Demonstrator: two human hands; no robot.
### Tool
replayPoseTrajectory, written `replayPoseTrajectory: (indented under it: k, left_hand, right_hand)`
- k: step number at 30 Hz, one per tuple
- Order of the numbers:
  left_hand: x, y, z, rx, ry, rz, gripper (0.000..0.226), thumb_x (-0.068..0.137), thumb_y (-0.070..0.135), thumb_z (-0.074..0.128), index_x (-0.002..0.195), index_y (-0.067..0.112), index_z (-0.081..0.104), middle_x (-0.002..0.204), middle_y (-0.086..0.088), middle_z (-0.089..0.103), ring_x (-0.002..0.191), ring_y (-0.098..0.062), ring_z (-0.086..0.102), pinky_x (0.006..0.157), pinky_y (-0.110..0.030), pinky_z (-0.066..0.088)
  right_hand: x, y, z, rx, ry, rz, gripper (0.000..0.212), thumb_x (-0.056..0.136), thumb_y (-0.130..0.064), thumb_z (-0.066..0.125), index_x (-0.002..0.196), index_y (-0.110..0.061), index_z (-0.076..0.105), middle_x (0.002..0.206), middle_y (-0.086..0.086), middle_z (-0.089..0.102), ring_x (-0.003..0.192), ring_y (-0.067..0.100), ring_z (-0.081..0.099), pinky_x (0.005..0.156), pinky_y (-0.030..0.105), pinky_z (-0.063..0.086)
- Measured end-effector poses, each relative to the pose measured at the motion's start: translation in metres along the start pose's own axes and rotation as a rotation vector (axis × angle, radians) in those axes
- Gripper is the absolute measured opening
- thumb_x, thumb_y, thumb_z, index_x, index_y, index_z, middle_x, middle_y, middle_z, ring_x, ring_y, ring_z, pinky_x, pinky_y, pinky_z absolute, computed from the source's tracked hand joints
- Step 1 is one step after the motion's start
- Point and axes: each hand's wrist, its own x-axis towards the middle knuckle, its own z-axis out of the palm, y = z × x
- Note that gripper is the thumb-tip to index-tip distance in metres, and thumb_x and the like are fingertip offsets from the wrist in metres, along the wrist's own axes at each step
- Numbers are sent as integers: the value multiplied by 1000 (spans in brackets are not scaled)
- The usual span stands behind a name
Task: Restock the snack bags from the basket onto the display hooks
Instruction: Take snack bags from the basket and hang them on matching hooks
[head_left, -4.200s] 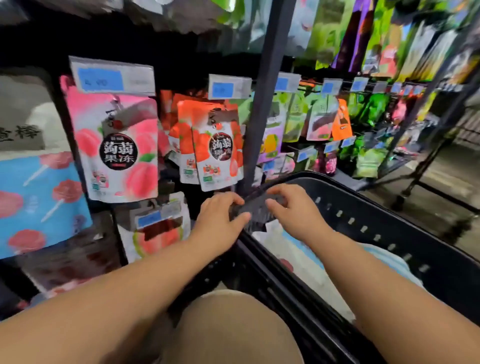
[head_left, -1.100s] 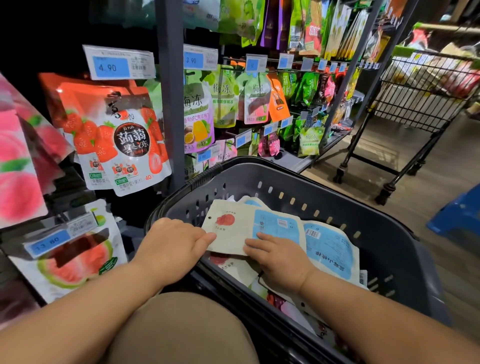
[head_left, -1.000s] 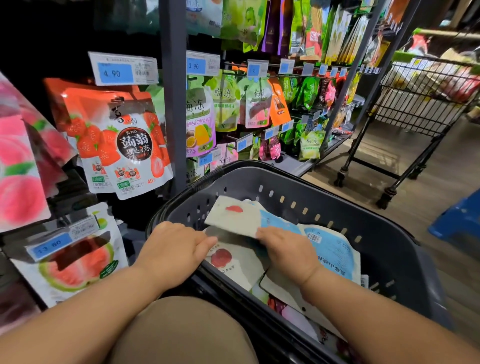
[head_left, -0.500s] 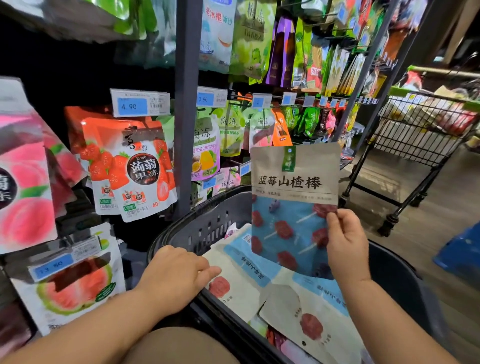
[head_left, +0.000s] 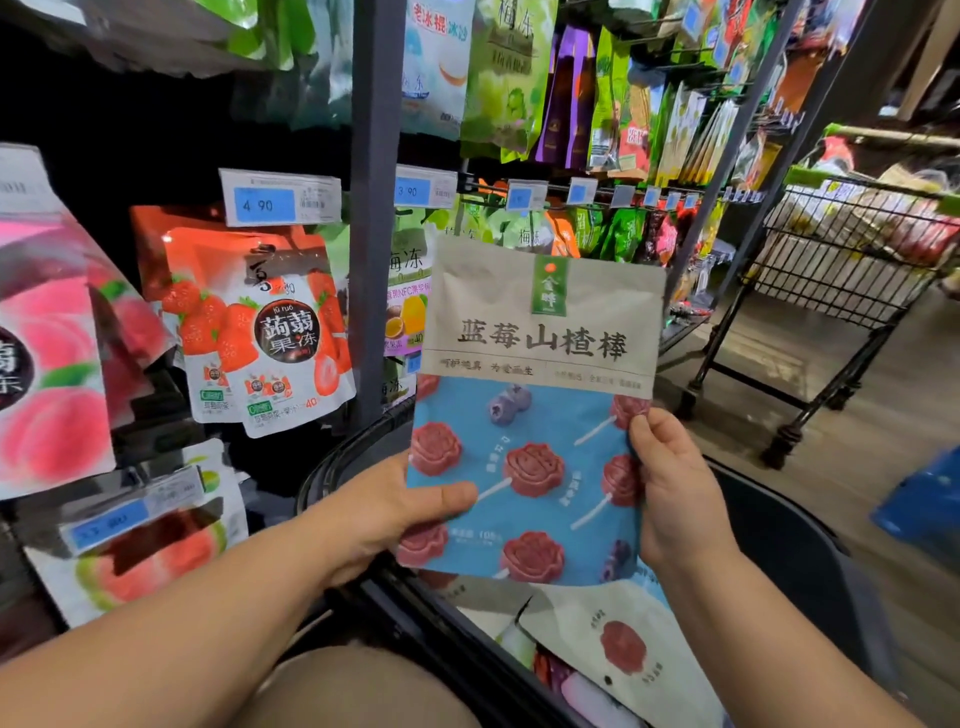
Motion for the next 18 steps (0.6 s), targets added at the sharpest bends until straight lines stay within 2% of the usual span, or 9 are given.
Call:
replayPoseTrajectory:
  k: [1,2,4,6,8,10,12,15,18]
  left_hand:
    - [-2,1,3,-36,-5,-24,35,65,26,86,97,15,78,109,-10,75,94,-23,73,74,-29,59]
    - [-4,2,5,-31,13,-35,23,75,20,79,97,14,77,109,-10,75,95,-23,73,75,-28,59]
    - [-3,-1,5,115,112,-4,18,84,22,74,101,18,74,109,-6,75,97,-19,72,82,-28,57]
    - [-3,0,5,393,314,49,4,90,26,71,92,23,73,96,0,76,89,-15,70,81,-24,51]
    - [-3,-1,3,620,539,87,11,94,23,65,86,20,72,84,0,72,82,-17,64,70,-24,43]
    - [-4,-4,-2,724,660,112,19,95,24,62,100,9,74,95,-10,71,93,-27,64,73,-27,38]
    - [-6,-7,-7,682,735,127,25,96,24,60,109,5,71,108,-16,71,106,-32,62,79,-28,36]
    - [-7,-10,-12,579,805,146,27,98,22,57,113,3,68,116,-18,68,114,-32,60,84,-27,34]
    - [-10,-11,-13,567,805,115,29,100,24,54,114,3,67,118,-20,66,115,-33,57,82,-28,32]
  right_hand:
    - [1,3,3,-13,2,-8,16,101,-12,45,91,-13,57,80,3,73,69,14,68,66,30,58]
    - [2,4,5,-23,-1,-16,16,101,-11,45,91,-13,57,80,3,73,69,13,68,66,29,58]
    - [7,7,3,-81,-38,-28,16,102,-10,45,94,-13,58,83,2,73,72,13,68,68,30,57]
    - [14,7,-7,-266,-108,-12,18,103,-10,44,98,-15,61,83,-1,73,71,11,67,65,26,56]
    - [23,10,-24,-553,-169,58,20,105,-15,45,103,-18,65,91,-2,73,81,13,69,72,27,56]
    - [33,15,-47,-954,-138,117,17,102,-23,52,107,-23,68,104,-3,72,99,17,67,87,33,52]
    - [43,20,-73,-1331,-95,192,21,98,-29,57,116,-25,67,116,-4,68,107,18,62,93,33,48]
    - [52,28,-106,-1537,-42,409,39,93,-40,60,130,-27,58,130,2,61,111,23,60,96,36,49]
    - [54,33,-126,-1682,18,534,59,93,-46,59,147,-29,40,142,7,48,117,29,56,91,39,51]
